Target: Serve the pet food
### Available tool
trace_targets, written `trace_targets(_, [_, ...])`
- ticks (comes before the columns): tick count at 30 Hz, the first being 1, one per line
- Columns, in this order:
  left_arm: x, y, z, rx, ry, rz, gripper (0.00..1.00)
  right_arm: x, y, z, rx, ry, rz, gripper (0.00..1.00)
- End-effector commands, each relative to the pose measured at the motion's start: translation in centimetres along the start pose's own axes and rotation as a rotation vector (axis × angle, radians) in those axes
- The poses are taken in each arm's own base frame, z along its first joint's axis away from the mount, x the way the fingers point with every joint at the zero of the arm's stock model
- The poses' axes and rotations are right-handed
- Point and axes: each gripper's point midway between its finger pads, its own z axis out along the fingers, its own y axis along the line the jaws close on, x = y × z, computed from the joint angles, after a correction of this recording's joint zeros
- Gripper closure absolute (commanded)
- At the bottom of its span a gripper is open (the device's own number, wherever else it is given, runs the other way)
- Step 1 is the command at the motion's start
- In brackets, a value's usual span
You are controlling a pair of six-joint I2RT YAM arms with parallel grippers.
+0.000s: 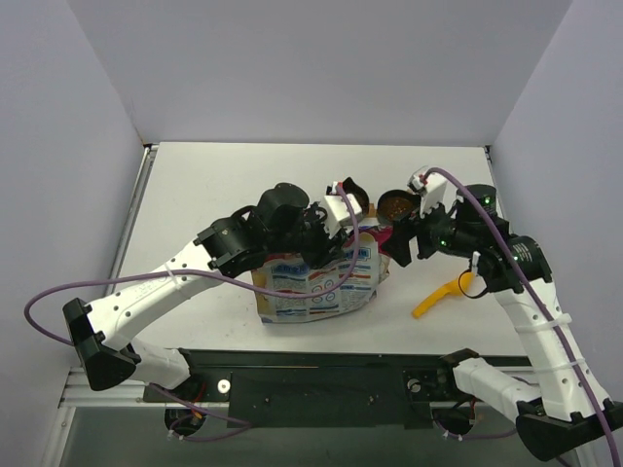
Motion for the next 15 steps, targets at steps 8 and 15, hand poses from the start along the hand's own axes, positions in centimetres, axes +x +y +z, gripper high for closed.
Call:
trace_targets(8, [-0.9, -2.5, -0.1, 0.144, -0.069, 0.042, 0.8, -1.5, 2.2, 0.4, -0.025, 0.0, -0.485, 0.24])
trace_targets(15, [-0.4, -1.9, -0.4, 0.109, -0.085, 0.041, 0.89, -2.4, 3.1, 2.5, -0.06, 0.039, -0.804, 0.25])
